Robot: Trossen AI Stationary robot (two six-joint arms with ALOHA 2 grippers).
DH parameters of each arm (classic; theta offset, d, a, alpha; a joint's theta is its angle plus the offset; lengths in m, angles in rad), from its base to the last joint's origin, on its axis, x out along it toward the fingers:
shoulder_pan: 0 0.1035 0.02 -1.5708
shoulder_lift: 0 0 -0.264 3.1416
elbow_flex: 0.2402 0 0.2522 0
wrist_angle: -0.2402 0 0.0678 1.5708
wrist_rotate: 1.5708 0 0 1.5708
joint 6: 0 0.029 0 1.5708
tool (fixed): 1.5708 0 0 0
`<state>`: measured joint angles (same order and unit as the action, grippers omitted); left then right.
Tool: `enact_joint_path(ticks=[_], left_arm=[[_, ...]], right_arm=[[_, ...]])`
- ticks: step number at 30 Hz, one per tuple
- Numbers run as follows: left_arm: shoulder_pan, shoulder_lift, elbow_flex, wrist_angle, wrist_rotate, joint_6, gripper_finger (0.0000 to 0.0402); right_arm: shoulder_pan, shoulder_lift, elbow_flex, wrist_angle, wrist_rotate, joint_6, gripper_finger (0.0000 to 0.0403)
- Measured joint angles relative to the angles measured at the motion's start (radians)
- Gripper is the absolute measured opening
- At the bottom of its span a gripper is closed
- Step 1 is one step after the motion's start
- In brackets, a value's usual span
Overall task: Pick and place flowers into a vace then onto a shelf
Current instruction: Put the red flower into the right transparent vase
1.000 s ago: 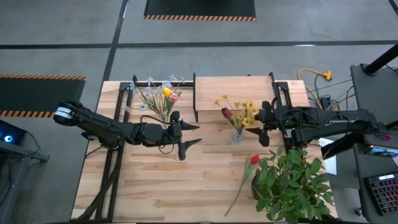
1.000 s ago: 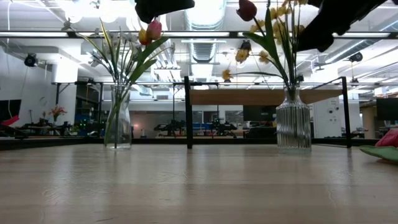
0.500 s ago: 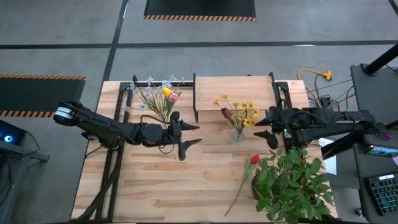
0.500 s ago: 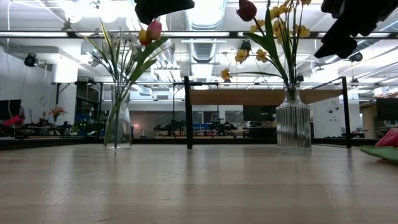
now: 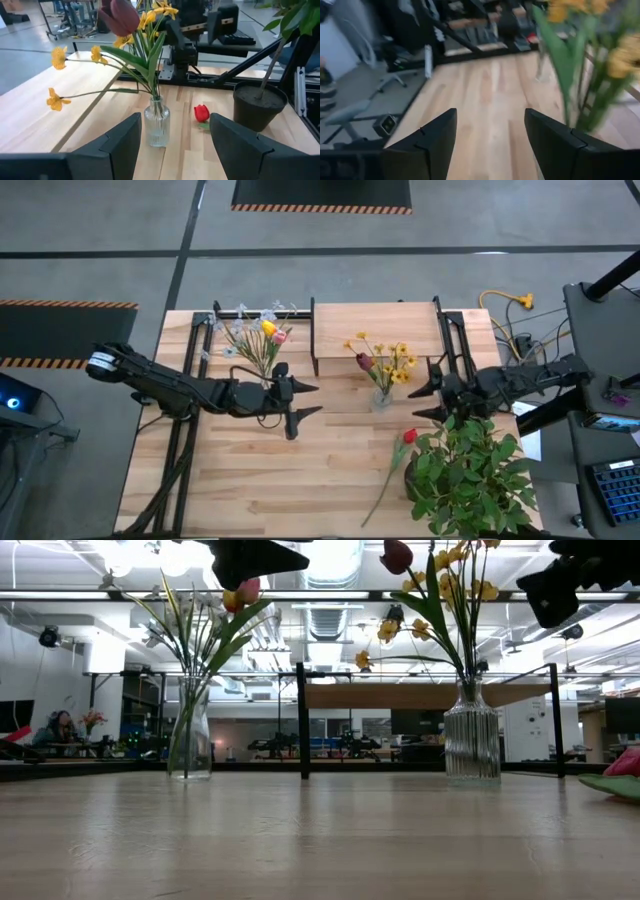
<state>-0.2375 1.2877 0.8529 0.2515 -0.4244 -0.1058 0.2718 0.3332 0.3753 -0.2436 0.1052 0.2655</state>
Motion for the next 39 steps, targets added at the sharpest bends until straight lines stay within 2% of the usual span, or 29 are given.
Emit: enact_joint_path(ticks=[6,9,14,16,19,21,27,34,37,39], left_arm=[[0.0,0.0,-0.02,0.0,0.0,-0.01,0.0218],[0.0,0.0,-0.032,-0.001,0.0,-0.01,0.0218],[0.0,0.0,-0.042,0.014,0.036,-0.017,0.0218],[0.001,0.014,-0.049,0.074,0.124,0.008,0.0218],[-0.007,0.055,-0.057,0.207,0.29,0.087,0.0218],[-0.011,0.093,-0.055,0.261,0.343,0.119,0.0218],[-0.018,0.211,-0.001,0.283,0.346,0.12,0.0218],[-0.049,0.352,0.118,0.281,0.343,0.036,0.0218],[-0.078,0.406,0.197,0.201,0.323,0.018,0.0218],[-0.103,0.435,0.26,0.108,0.26,0.008,0.0218]], right_arm=[[0.064,0.015,-0.157,0.38,-0.001,-0.149,0.0224],[0.088,0.015,-0.21,0.484,-0.007,-0.213,0.0224],[0.104,-0.006,-0.194,0.468,-0.055,-0.244,0.0224],[0.104,-0.005,-0.194,0.458,-0.099,-0.251,0.0224],[0.104,-0.003,-0.195,0.457,-0.109,-0.26,0.0224],[0.104,-0.005,-0.195,0.458,-0.109,-0.27,0.0224],[0.103,-0.004,-0.195,0.457,-0.108,-0.269,0.0224],[0.103,-0.004,-0.195,0.453,-0.108,-0.269,0.0224],[0.103,-0.003,-0.195,0.45,-0.108,-0.269,0.0224],[0.103,-0.004,-0.196,0.446,-0.108,-0.268,0.0224]])
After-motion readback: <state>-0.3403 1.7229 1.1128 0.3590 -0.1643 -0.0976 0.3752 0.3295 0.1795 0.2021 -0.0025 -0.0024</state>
